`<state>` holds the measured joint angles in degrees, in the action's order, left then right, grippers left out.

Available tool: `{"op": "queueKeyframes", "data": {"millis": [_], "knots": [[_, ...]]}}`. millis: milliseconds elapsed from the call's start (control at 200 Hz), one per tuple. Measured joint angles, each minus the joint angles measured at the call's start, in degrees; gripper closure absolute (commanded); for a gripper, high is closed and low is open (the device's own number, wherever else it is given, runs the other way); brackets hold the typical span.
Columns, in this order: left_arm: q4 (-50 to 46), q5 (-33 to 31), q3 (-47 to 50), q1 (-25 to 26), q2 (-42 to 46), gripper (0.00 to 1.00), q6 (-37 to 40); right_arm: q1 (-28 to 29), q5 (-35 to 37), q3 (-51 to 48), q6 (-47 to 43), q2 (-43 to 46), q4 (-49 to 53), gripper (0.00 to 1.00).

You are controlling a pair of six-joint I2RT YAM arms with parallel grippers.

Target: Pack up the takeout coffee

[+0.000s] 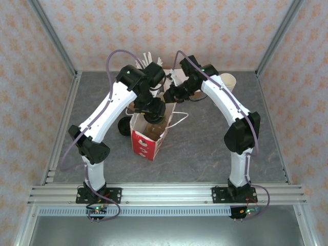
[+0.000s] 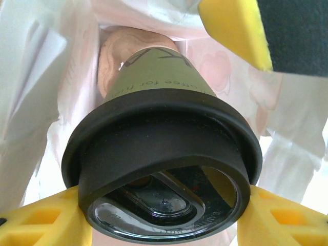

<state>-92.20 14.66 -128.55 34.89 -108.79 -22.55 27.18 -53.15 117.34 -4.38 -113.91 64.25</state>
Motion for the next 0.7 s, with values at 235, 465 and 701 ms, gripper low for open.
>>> {"op": "queueKeyframes", "data": {"millis": [235, 465, 701], "knots": [[0.0, 0.1, 2.6, 0.0, 0.0, 0.41, -0.4, 0.0, -3.3, -0.7, -2.6, 0.0, 0.5, 0.82], [0.0, 0.0, 4.6, 0.4, 0.0, 0.41, -0.3, 0.0, -5.6, -3.5, -3.7, 0.5, 0.8, 0.82], [0.8, -0.3, 11.7, 0.9, 2.0, 0.41, -0.3, 0.1, -5.9, -5.4, -4.8, 2.4, 1.6, 0.80]]}}
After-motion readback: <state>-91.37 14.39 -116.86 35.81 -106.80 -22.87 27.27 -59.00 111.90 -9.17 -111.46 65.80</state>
